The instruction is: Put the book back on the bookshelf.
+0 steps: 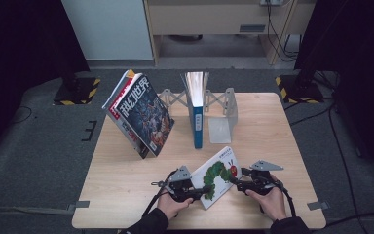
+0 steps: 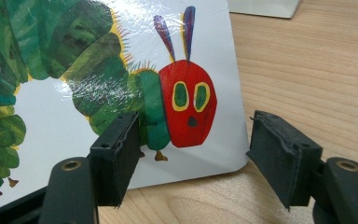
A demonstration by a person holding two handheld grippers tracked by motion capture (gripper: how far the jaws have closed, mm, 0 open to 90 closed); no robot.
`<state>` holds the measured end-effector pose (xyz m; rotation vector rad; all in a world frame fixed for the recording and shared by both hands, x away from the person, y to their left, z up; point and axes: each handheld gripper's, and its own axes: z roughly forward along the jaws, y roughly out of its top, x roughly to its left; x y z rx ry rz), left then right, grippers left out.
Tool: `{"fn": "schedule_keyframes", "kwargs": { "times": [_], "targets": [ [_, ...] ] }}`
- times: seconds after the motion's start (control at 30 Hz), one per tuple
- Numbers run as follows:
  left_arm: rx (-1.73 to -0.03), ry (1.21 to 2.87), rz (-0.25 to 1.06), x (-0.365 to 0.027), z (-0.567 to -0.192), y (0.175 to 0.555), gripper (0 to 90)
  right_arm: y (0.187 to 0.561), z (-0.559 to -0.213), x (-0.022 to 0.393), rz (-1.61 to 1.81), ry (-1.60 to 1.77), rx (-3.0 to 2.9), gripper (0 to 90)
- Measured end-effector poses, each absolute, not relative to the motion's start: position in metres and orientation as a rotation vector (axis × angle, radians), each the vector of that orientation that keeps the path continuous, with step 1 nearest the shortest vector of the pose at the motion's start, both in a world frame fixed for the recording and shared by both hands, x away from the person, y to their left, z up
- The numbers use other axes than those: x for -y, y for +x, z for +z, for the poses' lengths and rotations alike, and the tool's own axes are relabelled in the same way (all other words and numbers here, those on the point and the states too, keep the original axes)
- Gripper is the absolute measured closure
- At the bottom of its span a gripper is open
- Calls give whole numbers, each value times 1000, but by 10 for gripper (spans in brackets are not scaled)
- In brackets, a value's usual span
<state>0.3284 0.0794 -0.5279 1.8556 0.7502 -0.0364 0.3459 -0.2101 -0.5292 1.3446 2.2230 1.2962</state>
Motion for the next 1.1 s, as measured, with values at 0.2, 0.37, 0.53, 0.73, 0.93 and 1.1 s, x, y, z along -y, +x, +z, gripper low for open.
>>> {"fn": "schedule_keyframes", "kwargs": {
  "times": [0.2,0.37,0.53,0.73,0.93,1.1],
  "targets": [
    [-797,1846,-49,-83,-523,330,703,346,-527,214,1314,1335,-2204,318],
    [-822,1836,-32,-88,-519,333,737,348,-525,221,1308,1345,-2175,302],
    [-829,1827,-21,-90,-513,332,745,349,-525,227,1229,1335,-2175,281],
    [-846,1819,-17,-95,-503,333,747,351,-525,240,1092,1343,-2162,263],
    [-846,1781,16,-100,-491,334,747,353,-528,253,985,1373,-2154,219],
    [-866,1749,62,-106,-481,336,747,355,-533,261,921,1387,-2179,177]
  ]
}}
